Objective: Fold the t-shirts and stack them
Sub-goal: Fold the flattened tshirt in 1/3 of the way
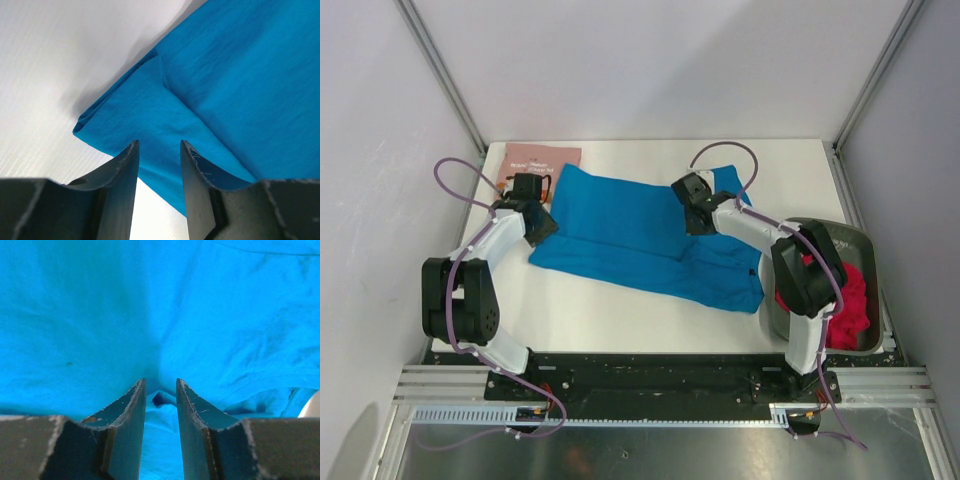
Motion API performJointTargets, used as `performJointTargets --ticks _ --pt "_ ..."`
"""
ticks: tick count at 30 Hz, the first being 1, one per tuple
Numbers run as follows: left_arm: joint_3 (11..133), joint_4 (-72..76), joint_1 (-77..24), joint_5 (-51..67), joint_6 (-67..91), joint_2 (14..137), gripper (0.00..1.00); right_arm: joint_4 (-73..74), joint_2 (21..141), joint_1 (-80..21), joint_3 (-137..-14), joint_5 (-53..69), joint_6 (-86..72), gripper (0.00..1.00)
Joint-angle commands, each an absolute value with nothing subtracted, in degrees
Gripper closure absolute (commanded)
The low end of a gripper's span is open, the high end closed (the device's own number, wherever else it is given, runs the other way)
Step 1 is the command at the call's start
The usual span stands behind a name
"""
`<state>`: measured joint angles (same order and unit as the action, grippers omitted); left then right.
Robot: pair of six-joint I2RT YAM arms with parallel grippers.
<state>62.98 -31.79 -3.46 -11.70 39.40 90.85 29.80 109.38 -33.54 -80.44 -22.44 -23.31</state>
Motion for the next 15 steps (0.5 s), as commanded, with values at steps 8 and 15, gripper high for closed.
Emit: performJointTargets --ticks 8,15 --pt "62.85 -30.54 -3.21 -11.14 38.39 89.51 0.57 33.43 96.52 -32.75 -68.46 -18.93 -32.73 0.69" --pt "62.89 -30.55 -3.25 -11.14 38.35 89.66 0.57 30.55 91.08 -32.8 -59.2 -15.95 -36.58 0.76"
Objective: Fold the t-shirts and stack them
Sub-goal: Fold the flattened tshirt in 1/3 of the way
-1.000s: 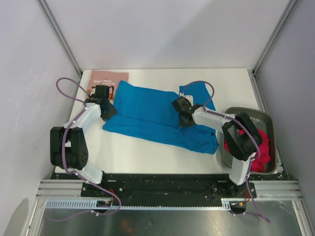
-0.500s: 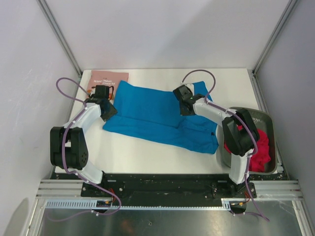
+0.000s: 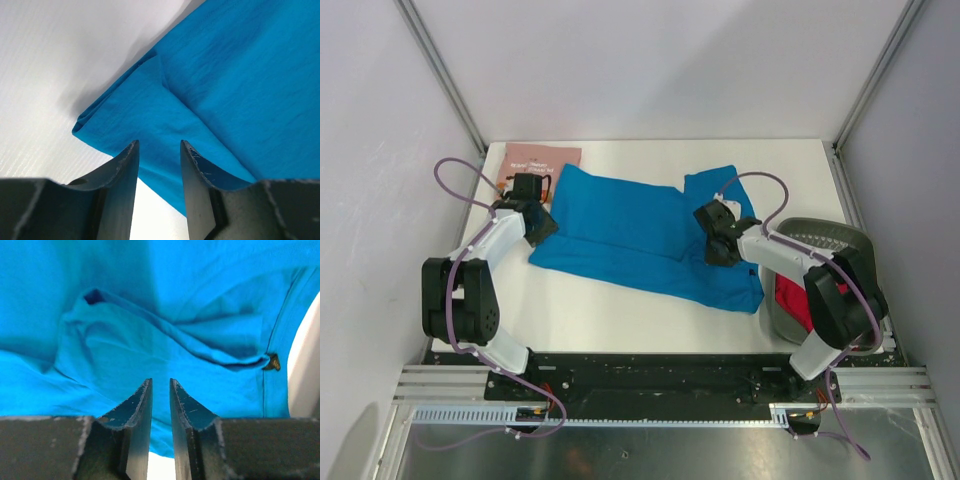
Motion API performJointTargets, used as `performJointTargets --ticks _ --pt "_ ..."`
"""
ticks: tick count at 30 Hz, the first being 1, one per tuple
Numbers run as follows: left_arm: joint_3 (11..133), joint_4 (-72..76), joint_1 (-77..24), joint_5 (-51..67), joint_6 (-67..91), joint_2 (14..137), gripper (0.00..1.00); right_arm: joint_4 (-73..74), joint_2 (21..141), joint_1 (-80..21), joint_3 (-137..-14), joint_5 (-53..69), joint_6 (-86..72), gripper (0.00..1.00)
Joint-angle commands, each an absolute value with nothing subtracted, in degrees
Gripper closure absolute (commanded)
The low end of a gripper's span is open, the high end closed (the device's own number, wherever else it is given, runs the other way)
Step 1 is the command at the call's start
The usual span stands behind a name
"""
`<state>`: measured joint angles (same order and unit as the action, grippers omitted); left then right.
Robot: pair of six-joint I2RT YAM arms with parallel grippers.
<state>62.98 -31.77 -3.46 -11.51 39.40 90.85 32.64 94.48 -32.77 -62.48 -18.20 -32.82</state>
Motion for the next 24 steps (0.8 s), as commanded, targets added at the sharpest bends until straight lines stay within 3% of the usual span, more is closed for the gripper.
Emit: performJointTargets --ticks 1,14,24 --pt "62.86 -30.57 -3.21 -11.06 38.38 89.74 0.57 30.17 90.94 -32.75 -58.38 -15.67 -36.83 0.76" --pt "62.82 -30.45 -3.25 -11.0 38.49 90.04 0.57 23.88 95.37 -27.19 -57.26 -13.02 -34.49 0.78" --pt "62.84 -30.37 -3.22 -10.96 38.45 90.48 0.57 22.05 101.97 -25.49 -65.14 -16.31 -30.48 0.78"
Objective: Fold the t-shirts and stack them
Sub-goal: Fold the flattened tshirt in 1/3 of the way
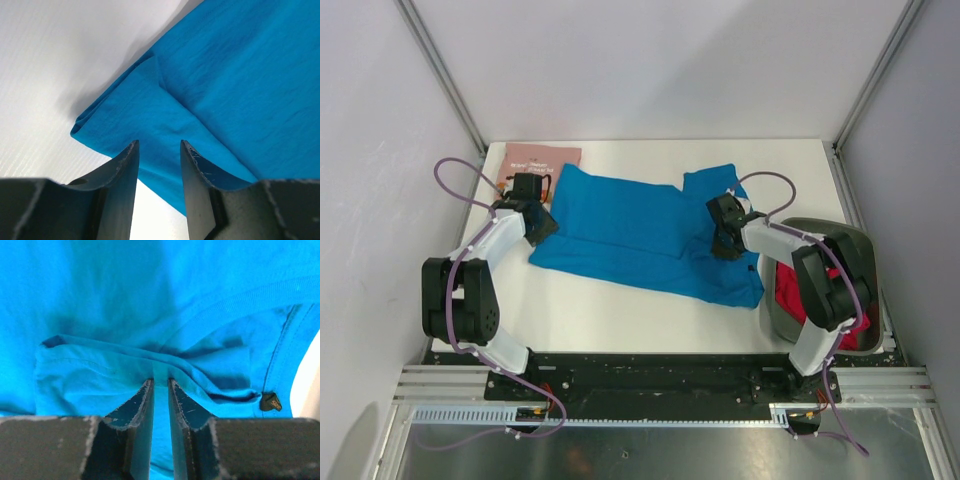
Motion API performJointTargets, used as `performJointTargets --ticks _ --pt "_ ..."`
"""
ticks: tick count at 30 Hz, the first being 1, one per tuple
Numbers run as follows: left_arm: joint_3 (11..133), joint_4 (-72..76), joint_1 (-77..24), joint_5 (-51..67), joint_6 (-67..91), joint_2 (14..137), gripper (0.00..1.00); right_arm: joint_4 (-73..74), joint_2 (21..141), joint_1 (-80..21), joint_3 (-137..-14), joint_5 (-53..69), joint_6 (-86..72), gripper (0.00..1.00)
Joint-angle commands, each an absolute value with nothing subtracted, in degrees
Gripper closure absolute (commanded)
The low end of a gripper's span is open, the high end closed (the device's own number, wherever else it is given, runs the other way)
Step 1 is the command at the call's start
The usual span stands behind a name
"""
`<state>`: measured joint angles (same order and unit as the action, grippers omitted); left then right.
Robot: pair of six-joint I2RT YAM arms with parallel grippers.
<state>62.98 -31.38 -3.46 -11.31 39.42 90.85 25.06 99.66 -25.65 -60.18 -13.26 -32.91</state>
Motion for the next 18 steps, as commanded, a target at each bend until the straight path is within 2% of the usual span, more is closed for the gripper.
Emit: performJointTargets --ticks 1,9,18 --pt "62.8 -30.39 -3.19 -11.02 38.43 90.42 0.57 21.79 102.62 -25.49 -66.06 -16.77 -30.14 0.78" --pt "62.69 -30.37 -3.24 -11.03 38.47 90.69 0.57 19.74 105.05 -25.63 -69.68 -18.81 -27.23 0.77" --pt "62.07 -30.48 -3.13 -10.44 38.67 90.32 0.57 20.38 104.76 -25.05 -72.11 -18.42 -25.64 0.69"
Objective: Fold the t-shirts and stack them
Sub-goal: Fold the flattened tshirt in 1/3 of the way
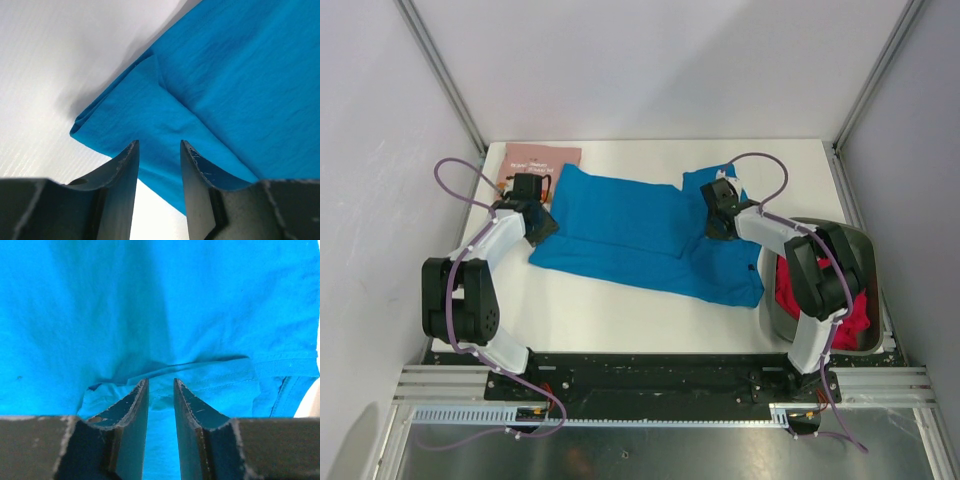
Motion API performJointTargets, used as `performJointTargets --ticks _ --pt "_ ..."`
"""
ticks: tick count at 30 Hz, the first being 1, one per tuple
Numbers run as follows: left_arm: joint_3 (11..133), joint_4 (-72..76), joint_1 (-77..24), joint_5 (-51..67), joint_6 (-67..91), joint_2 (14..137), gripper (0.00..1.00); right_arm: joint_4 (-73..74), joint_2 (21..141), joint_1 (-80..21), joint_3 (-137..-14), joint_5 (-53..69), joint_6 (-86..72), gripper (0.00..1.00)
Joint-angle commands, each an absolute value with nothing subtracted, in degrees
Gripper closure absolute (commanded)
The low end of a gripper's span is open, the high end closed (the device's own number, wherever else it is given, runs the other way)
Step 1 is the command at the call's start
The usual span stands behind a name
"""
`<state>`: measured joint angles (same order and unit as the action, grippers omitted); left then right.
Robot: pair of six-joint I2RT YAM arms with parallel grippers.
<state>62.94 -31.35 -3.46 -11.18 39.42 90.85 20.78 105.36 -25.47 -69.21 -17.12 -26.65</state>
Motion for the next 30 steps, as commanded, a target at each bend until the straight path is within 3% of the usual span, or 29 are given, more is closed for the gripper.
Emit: performJointTargets --ticks 1,8,30 --pt "61.75 -30.44 -2.93 -10.54 38.8 90.03 0.57 21.27 104.02 -25.18 -72.18 -18.26 -26.05 0.69" --pt "58.21 -30.44 -0.25 -10.11 40.21 87.37 0.57 22.66 100.85 -28.99 -72.33 -16.06 -27.59 0.69" --pt "56.56 -30.49 2.81 -9.77 39.22 85.78 0.57 21.09 113.77 -30.86 -78.83 -13.09 -29.93 0.7"
